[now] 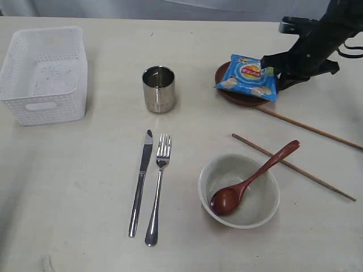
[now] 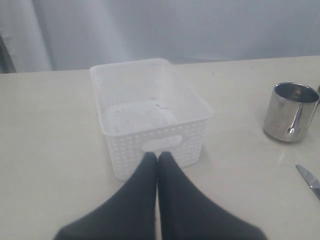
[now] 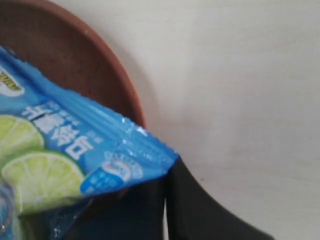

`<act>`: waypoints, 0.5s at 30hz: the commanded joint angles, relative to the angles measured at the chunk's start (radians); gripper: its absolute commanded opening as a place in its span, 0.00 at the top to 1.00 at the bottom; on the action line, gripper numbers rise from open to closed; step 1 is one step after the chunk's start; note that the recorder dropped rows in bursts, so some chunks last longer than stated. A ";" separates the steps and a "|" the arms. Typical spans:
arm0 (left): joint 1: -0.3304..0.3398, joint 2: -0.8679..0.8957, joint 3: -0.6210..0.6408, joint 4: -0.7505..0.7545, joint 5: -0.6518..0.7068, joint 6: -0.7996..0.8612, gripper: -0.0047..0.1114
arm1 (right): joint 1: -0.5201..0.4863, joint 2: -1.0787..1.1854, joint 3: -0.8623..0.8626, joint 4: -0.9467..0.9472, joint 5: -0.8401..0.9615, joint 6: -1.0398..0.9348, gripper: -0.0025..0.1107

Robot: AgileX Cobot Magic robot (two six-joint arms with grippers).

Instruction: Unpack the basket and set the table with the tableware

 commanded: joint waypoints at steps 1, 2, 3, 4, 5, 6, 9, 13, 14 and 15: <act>-0.008 -0.005 0.002 0.000 -0.002 0.002 0.96 | 0.027 -0.008 -0.006 -0.008 0.015 -0.008 0.98; -0.008 -0.005 0.002 0.000 -0.002 0.002 0.96 | 0.027 -0.012 -0.006 -0.008 0.020 -0.008 0.98; -0.008 -0.005 0.002 0.000 -0.002 0.002 0.96 | 0.027 -0.019 -0.006 -0.008 0.028 -0.008 0.98; -0.008 -0.005 0.002 0.000 -0.002 0.002 0.96 | 0.027 -0.027 -0.006 -0.016 0.035 -0.008 0.98; -0.008 -0.005 0.002 0.000 -0.002 0.002 0.96 | 0.027 -0.034 -0.006 -0.028 0.044 -0.008 0.98; -0.008 -0.005 0.002 0.000 -0.002 0.002 0.96 | 0.021 -0.048 -0.006 -0.054 0.053 -0.008 0.98; -0.008 -0.005 0.002 0.000 -0.002 0.002 0.96 | -0.003 -0.097 -0.006 -0.091 0.101 -0.017 0.98; -0.008 -0.005 0.002 0.000 -0.002 0.002 0.96 | -0.070 -0.172 -0.004 -0.087 0.218 -0.113 0.98; -0.008 -0.005 0.002 0.000 -0.002 0.002 0.96 | -0.097 -0.189 0.000 -0.081 0.232 -0.113 0.98; -0.008 -0.005 0.002 0.000 -0.002 0.002 0.96 | -0.125 -0.202 0.009 -0.073 0.241 -0.113 0.98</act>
